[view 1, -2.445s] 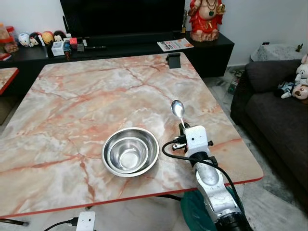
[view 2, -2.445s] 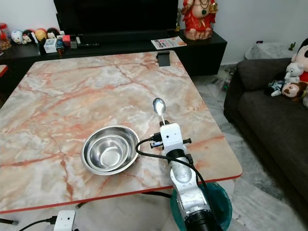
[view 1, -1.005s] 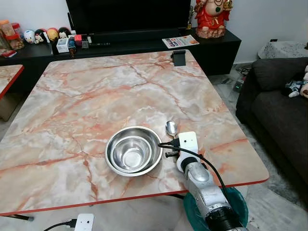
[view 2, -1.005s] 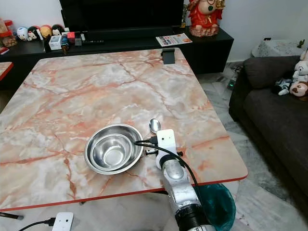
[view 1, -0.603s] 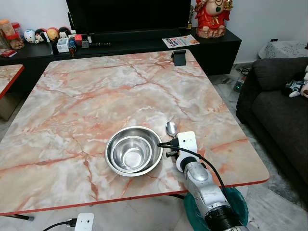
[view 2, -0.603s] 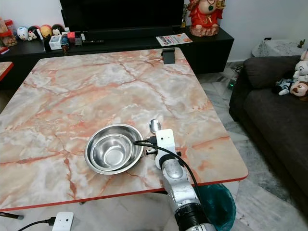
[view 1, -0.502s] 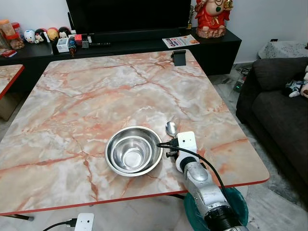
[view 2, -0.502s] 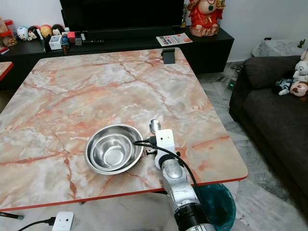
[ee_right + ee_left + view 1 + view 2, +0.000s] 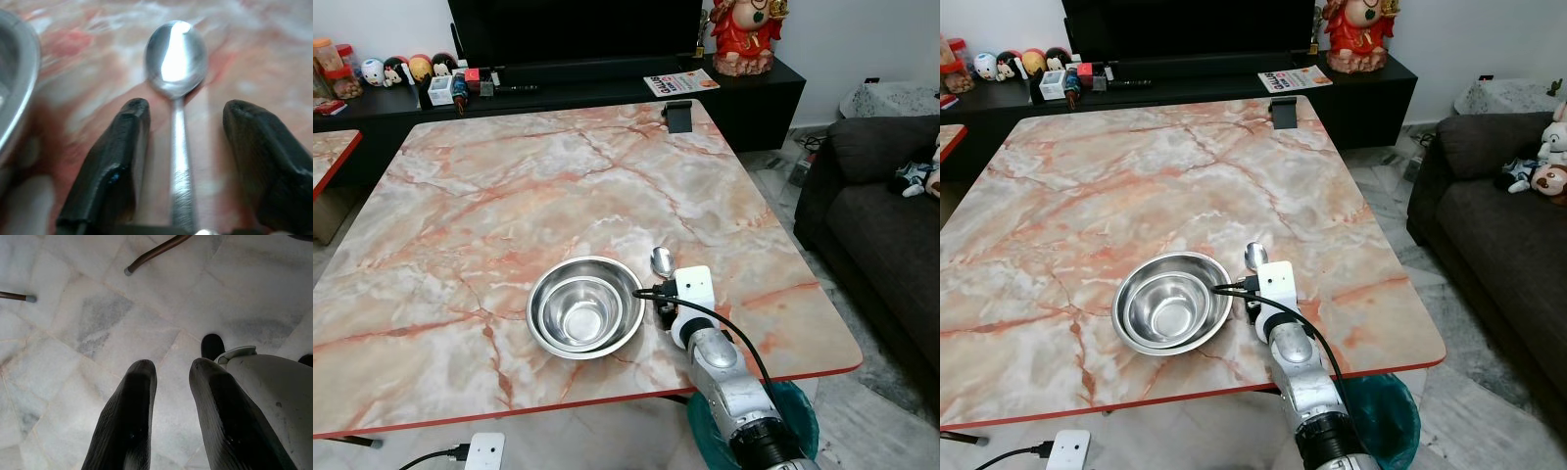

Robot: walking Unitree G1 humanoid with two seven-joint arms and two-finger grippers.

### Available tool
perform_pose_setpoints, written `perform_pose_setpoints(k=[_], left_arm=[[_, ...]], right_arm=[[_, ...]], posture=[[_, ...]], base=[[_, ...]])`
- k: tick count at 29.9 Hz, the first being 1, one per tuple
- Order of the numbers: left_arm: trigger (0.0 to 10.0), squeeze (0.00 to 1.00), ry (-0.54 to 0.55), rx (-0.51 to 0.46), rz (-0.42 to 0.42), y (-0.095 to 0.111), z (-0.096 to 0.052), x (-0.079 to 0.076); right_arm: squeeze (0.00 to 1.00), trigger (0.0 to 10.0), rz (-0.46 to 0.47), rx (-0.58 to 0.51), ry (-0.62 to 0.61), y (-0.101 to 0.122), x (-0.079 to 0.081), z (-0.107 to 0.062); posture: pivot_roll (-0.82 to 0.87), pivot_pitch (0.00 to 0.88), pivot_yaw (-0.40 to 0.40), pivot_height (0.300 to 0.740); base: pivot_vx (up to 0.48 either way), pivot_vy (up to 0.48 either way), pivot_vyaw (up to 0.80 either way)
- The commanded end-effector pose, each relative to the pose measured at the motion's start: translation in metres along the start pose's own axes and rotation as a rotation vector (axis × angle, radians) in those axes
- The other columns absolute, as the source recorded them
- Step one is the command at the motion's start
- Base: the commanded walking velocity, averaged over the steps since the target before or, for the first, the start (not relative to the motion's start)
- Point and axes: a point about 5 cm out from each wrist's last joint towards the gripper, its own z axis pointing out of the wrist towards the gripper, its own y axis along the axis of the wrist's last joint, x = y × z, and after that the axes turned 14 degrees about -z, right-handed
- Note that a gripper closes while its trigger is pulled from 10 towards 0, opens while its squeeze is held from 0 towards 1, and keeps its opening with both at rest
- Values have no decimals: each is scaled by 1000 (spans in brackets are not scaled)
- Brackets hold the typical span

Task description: Setting the table

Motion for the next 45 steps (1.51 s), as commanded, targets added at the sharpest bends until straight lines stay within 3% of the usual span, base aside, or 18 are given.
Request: perform_pose_setpoints(k=[1, 12, 19, 23, 45], left_arm=[[10000, 0, 13, 25, 20, -3, 0, 4], [10000, 0, 5, 5, 4, 2, 1, 0], [10000, 0, 4, -6, 0, 3, 1, 0], [10000, 0, 1, -7, -33, 3, 1, -2], [10000, 0, 9, -9, -44, 2, 1, -2]], right_arm=[[0, 10000, -10, -82, -21, 17, -3, 1], [0, 10000, 69, -377, -28, 56, -4, -7], [0, 10000, 39, -406, -32, 58, -4, -9], [0, 10000, 72, -482, -46, 71, -8, -11], [0, 10000, 63, -507, -18, 71, -6, -11]], posture=[[7, 42, 47, 740], [-3, 36, 50, 740], [-4, 38, 50, 740], [-4, 37, 47, 740], [1, 40, 41, 740]], base=[[0, 0, 0], [0, 0, 0], [0, 0, 0], [0, 153, 0], [0, 357, 0]])
